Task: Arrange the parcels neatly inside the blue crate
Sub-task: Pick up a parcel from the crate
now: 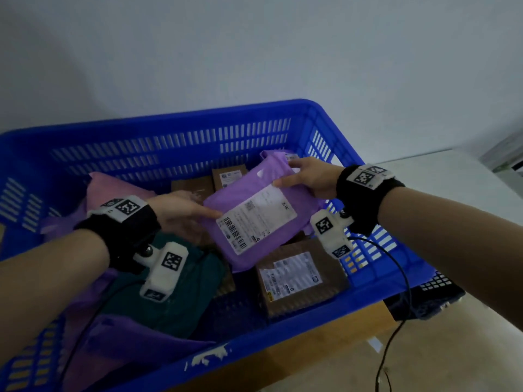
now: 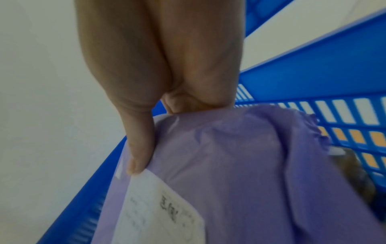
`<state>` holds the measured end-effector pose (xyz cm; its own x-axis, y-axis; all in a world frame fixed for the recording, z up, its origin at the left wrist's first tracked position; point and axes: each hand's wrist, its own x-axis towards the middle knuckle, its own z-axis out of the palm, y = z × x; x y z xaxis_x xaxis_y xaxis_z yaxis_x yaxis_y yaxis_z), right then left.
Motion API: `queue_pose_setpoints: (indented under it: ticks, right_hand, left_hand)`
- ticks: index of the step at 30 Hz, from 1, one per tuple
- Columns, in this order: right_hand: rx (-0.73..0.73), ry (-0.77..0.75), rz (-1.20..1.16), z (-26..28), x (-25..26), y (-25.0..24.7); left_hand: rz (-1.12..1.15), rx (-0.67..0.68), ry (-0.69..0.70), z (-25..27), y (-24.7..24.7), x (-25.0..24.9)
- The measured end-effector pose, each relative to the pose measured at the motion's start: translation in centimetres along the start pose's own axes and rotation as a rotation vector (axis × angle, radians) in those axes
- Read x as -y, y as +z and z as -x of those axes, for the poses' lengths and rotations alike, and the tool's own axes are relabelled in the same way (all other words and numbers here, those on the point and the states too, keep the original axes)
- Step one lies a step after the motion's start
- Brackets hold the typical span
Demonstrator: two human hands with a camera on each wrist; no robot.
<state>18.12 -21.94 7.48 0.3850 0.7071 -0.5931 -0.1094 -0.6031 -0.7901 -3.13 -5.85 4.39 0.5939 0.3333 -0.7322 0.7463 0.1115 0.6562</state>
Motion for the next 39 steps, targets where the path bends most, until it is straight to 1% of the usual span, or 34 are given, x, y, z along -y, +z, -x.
queue_pose_setpoints:
  ticks: [2,3,5,7,9,11,16,20,22,24,26,30,32,34,37,39]
  right_hand:
    - [-0.014,0.046,-0.041,0.5,-0.3,-0.4]
    - [-0.048,0.059,-0.040,0.6,-0.7,-0.5]
    - [-0.122,0.101,0.006,0.6,-1.5,-0.6]
    - [-0.163,0.173,0.135,0.6,-2.3,-0.5]
    - [-0.121,0.282,0.287,0.7,-2.9,-0.6]
    - [-0.067,0.361,0.346,1.1,-3.2,-0.7]
    - [-0.019,0.463,0.542,1.5,-4.0,-1.4]
    - [0.097,0.574,0.811,1.4,-4.8,-0.9]
    - [0.123,0.604,0.861,1.0,-5.2,-0.4]
    - [0.100,0.623,0.885,0.6,-5.6,0.0]
    - [0.073,0.645,0.893,0.0,-6.1,0.0]
    - [0.085,0.718,0.924,-0.7,-6.4,0.0]
    - [0.111,0.734,0.924,-1.0,-5.9,0.3]
    - [0.112,0.694,0.944,-1.3,-4.8,0.8]
    - [0.066,0.504,0.955,-1.7,-2.5,2.1]
    - [0.040,0.422,0.841,-2.6,-1.3,3.4]
  left_hand:
    - [0.103,0.096,-0.057,-0.1,0.8,0.0]
    - [0.132,0.120,-0.074,-0.4,1.3,0.1]
    - [0.170,0.148,-0.094,-1.3,2.0,0.4]
    - [0.173,0.171,-0.113,-1.8,2.8,0.7]
    - [0.156,0.184,-0.134,-2.2,3.6,0.9]
    - [0.133,0.204,-0.151,-2.4,4.5,1.2]
    - [0.116,0.281,-0.191,-3.2,5.9,1.6]
    - [0.072,0.346,-0.237,-3.8,7.2,2.1]
    - [0.044,0.368,-0.260,-4.2,8.2,2.5]
    - [0.039,0.368,-0.281,-4.8,9.2,2.7]
    - [0.062,0.363,-0.299,-5.3,9.9,2.9]
    - [0.118,0.360,-0.306,-6.4,10.2,3.4]
    - [0.110,0.355,-0.291,-6.3,9.6,3.4]
    - [0.082,0.322,-0.257,-5.9,8.2,3.1]
    - [0.077,0.238,-0.186,-5.3,5.1,2.4]
    - [0.112,0.144,-0.111,-4.8,2.5,2.1]
